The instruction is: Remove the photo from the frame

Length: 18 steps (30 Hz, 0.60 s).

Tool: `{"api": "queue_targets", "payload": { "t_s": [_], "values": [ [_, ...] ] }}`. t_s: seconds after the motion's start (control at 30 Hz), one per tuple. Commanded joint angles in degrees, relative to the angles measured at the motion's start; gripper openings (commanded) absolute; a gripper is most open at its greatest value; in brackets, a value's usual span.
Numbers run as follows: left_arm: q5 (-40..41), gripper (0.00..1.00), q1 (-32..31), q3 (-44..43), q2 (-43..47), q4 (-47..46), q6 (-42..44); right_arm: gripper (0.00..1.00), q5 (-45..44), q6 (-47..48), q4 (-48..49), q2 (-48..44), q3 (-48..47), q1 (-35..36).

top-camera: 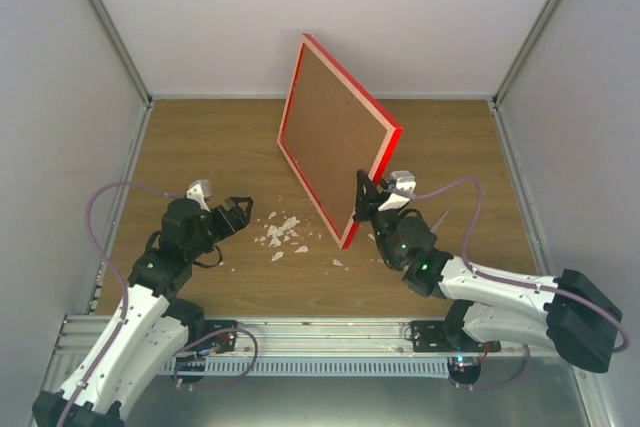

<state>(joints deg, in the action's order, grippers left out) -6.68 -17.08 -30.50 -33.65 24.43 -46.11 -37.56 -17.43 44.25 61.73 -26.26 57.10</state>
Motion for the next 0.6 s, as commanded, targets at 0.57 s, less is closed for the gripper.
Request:
{"api": "queue_targets", "payload": {
  "t_s": [0.57],
  "values": [
    [-3.91,0.89,0.37,6.05,-6.26,-9.91,-0.54,0.06,7.23,-56.17,-3.67,13.08,7.69,-7.43]
  ]
}}
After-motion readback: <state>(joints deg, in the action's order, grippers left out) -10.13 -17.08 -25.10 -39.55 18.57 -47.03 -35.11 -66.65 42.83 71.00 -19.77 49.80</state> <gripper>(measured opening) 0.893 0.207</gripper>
